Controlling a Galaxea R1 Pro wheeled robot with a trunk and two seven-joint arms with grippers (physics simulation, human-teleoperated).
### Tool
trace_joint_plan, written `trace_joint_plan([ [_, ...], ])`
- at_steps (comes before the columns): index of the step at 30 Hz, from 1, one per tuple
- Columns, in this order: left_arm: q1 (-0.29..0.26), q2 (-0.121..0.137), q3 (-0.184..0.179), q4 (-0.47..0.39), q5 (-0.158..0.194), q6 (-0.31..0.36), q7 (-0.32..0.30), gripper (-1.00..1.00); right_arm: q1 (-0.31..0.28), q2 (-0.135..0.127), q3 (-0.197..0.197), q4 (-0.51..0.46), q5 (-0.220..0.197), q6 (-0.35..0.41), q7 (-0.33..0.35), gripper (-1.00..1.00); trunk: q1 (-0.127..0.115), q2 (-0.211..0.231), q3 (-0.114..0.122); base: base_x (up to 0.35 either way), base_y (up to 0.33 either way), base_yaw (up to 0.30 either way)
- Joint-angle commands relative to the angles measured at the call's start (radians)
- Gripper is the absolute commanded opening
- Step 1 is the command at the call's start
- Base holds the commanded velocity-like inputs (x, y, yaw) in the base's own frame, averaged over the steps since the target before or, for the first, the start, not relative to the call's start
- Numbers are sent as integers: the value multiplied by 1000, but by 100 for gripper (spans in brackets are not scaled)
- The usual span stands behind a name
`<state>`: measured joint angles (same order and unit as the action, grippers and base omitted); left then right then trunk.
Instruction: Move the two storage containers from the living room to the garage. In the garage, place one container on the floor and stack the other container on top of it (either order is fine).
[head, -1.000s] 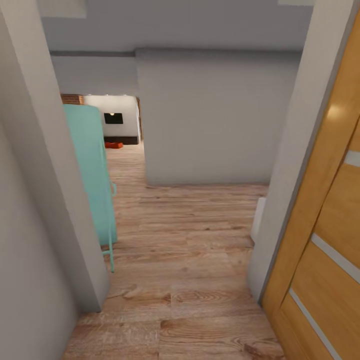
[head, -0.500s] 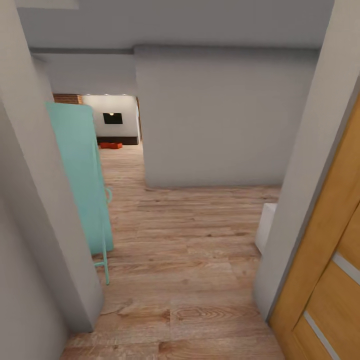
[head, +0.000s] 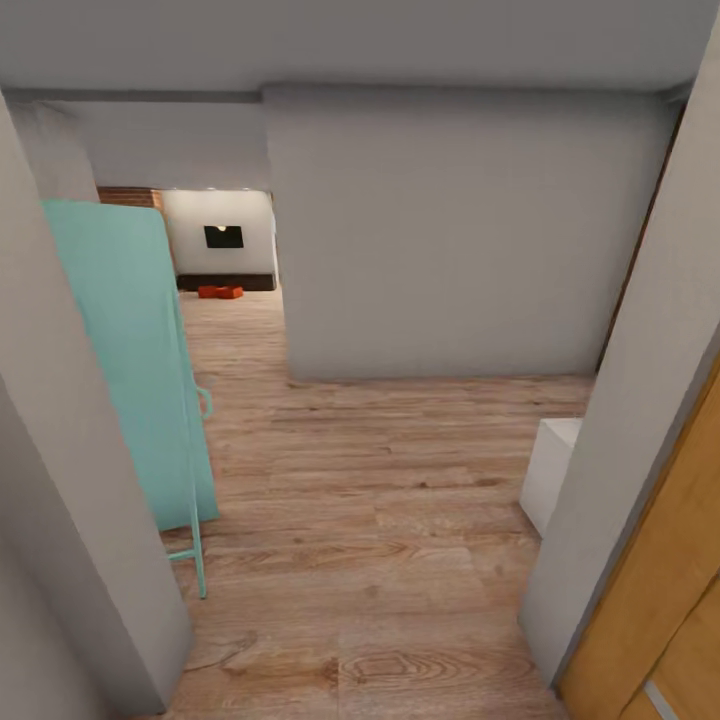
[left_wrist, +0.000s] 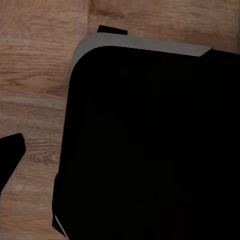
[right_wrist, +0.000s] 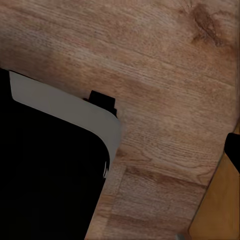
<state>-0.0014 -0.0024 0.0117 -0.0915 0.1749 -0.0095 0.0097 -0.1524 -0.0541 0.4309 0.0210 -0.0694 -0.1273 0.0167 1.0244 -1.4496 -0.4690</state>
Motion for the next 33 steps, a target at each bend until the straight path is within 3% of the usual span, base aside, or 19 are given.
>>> trace_joint_plan([
  [1, 0, 0, 1, -1, 6, -1, 1, 100, -1, 1, 7, 2, -7, -6, 2, 100, 1, 0, -1, 323, 0, 0],
  [33, 0, -1, 1, -1, 6, -1, 1, 100, -1, 1, 6, 2, -7, -6, 2, 100, 1, 0, -1, 323, 0, 0],
])
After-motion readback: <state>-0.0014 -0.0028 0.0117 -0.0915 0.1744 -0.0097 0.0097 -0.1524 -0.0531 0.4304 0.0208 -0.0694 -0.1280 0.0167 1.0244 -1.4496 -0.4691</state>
